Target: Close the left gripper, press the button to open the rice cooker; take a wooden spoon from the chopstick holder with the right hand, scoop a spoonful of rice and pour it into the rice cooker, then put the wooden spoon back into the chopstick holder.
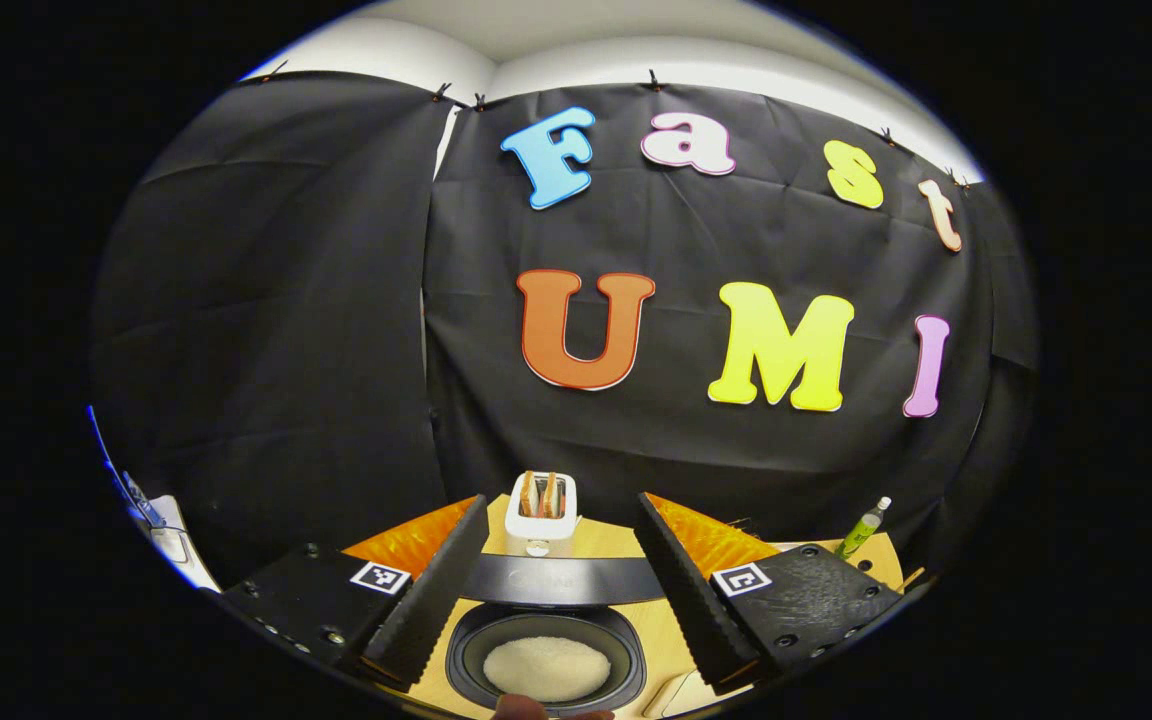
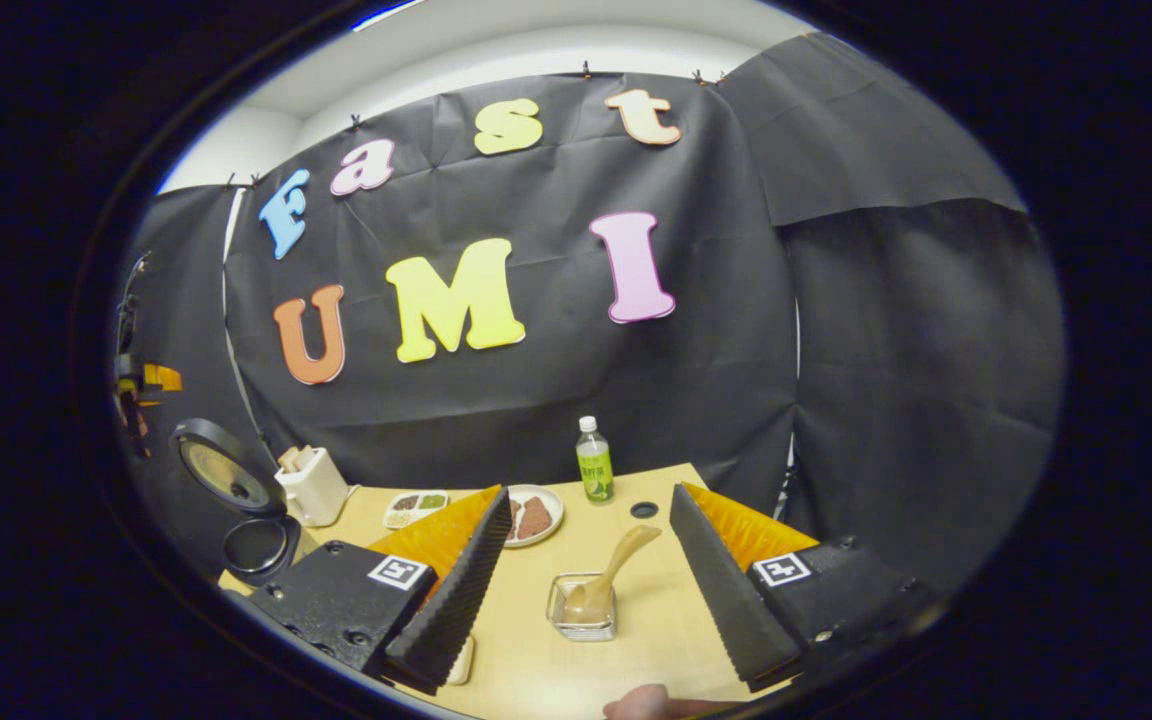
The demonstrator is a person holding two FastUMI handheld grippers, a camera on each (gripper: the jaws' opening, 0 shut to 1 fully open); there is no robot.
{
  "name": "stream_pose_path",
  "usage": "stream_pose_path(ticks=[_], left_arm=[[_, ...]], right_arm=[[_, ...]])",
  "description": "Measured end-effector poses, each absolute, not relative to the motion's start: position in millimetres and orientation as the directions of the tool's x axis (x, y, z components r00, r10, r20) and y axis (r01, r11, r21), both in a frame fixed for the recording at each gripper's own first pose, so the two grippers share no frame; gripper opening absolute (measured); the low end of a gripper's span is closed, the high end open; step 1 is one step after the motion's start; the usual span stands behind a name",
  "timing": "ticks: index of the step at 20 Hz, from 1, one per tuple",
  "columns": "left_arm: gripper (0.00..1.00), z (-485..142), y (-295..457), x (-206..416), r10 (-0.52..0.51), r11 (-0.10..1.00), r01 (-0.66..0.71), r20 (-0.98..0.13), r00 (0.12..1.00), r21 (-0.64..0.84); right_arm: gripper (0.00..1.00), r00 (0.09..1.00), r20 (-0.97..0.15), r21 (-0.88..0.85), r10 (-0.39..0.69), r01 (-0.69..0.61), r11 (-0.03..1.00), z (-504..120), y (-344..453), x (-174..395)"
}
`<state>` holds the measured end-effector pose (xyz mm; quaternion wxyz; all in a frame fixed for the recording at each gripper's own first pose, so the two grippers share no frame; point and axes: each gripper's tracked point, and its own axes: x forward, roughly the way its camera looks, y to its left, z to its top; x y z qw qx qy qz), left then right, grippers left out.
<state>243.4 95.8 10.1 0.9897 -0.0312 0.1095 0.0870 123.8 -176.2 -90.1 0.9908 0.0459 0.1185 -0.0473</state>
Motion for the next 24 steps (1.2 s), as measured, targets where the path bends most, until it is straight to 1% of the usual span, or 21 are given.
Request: stream_pose_path(ticks=[1,3,6,7,10,12,17,18,19,23,24], left_arm=[[0.95,4.9,94.0,250.3,0.154,0.983,-0.173,-0.246,0.957,-0.056],[0.95,-11.7,98.3,259.4,0.152,0.982,-0.179,-0.318,0.936,-0.06],[0.95,-31.8,103.9,265.2,0.162,0.98,-0.194,-0.394,0.905,-0.042],[0.95,-35.0,104.3,266.1,0.16,0.981,-0.191,-0.409,0.898,-0.035],[0.96,-44.7,103.7,260.4,0.144,0.985,-0.173,-0.443,0.885,-0.024],[0.97,-56.4,99.0,247.8,0.122,0.983,-0.175,-0.501,0.857,-0.061],[0.96,-90.0,83.5,189.6,0.06,0.974,-0.174,-0.577,0.815,-0.145],[0.96,-101.0,79.2,178.2,0.051,0.974,-0.17,-0.589,0.806,-0.148],[0.97,-110.8,76.6,169.2,0.044,0.974,-0.167,-0.603,0.796,-0.15],[0.97,-140.5,68.9,144.3,0.023,0.969,-0.177,-0.65,0.759,-0.172],[0.97,-146.9,67.8,140.6,0.019,0.967,-0.18,-0.659,0.752,-0.178]], right_arm=[[0.93,0.967,-0.24,0.074,-0.089,0.109,0.991,-90.0,-178.1,117.8],[1.0,0.967,-0.228,0.061,-0.109,0.126,0.99,-89.1,-185.1,109.8],[1.0,0.961,-0.246,0.067,-0.131,0.151,0.986,-96.4,-191.4,98.3],[0.93,0.958,-0.255,0.074,-0.131,0.154,0.985,-98.6,-190.7,94.6],[0.93,0.957,-0.254,0.057,-0.141,0.16,0.985,-100.0,-189.1,90.1],[0.93,0.961,-0.249,0.047,-0.118,0.134,0.99,-95.9,-174.9,89.7],[0.94,0.968,-0.25,0.033,-0.03,0.039,0.999,-85.3,-132.1,94.1],[1.0,0.968,-0.25,0.044,-0.02,0.032,0.998,-84.3,-127.0,93.1],[0.94,0.967,-0.254,0.052,-0.011,0.025,0.998,-84.9,-121.5,91.7],[0.94,0.958,-0.286,0.048,0.028,-0.015,0.999,-96.0,-101.8,81.7],[1.0,0.956,-0.292,0.04,0.031,-0.02,0.999,-96.8,-100.3,78.8]])
